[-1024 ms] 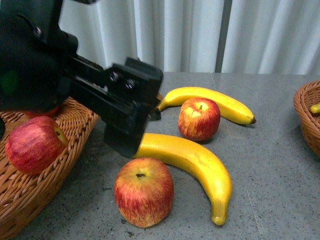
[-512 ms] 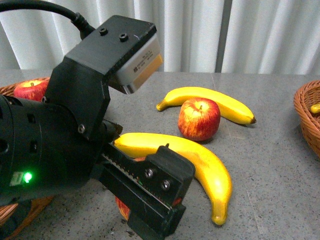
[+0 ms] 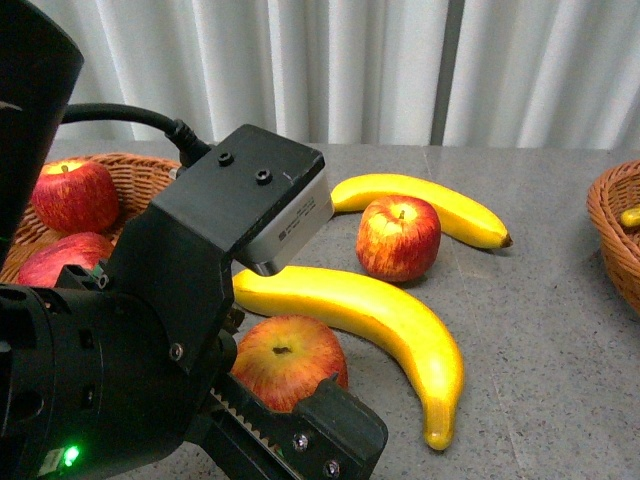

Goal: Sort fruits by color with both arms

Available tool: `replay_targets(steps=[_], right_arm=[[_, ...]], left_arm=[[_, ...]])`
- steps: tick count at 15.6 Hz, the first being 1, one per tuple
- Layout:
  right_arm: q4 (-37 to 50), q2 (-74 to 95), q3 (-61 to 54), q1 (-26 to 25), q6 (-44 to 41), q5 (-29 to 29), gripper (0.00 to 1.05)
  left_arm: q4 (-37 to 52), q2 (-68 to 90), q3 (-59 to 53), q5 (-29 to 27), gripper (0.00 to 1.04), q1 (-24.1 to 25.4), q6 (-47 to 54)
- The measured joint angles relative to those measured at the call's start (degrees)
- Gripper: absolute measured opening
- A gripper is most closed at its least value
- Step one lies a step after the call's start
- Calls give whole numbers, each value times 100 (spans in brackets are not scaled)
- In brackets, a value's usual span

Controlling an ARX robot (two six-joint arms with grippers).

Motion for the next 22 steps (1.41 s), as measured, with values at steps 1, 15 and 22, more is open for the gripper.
replay_targets(steps=[1,15,22], right_arm=[[0,0,0,0,0,0,98],[0,0,0,0,0,0,98],[0,0,0,0,0,0,98]], left_arm=[[76,57,0,0,98,2,4],[179,-1602,271,-772,62,1029,11],[146,-1805,-367,-852,62,3692,-1213]])
